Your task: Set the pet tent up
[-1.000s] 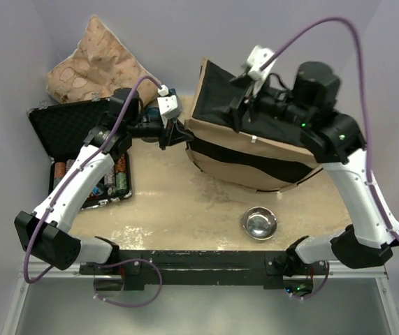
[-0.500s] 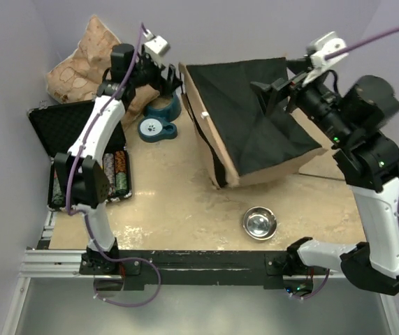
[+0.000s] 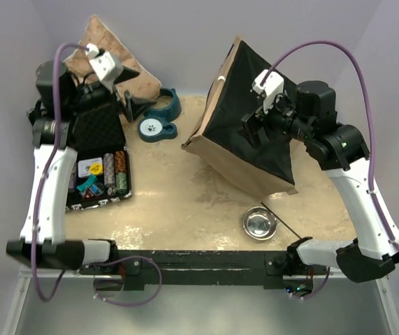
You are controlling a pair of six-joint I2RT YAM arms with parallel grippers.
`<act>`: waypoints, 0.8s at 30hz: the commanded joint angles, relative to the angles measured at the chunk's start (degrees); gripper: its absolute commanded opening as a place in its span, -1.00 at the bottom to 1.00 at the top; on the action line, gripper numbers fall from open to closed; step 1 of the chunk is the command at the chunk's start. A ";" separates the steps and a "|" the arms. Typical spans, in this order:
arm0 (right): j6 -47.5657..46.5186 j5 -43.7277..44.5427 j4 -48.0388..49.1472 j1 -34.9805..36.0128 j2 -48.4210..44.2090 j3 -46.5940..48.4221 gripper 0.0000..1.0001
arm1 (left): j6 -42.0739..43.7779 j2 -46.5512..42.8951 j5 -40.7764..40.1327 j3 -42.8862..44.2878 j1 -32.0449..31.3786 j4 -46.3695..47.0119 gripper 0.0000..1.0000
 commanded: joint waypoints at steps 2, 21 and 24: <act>-6.71 -9.99 -3.12 -0.20 -1.36 1.80 0.86 | 9.81 -12.20 9.30 -11.69 -6.17 -5.67 0.97; -11.66 2.20 18.27 -0.20 -3.31 -17.37 0.44 | -6.32 -3.45 -11.01 -27.10 -27.73 30.06 0.82; -11.30 6.51 25.76 -0.29 0.12 -15.44 0.29 | -7.99 0.68 -13.72 -24.56 -27.73 33.42 0.82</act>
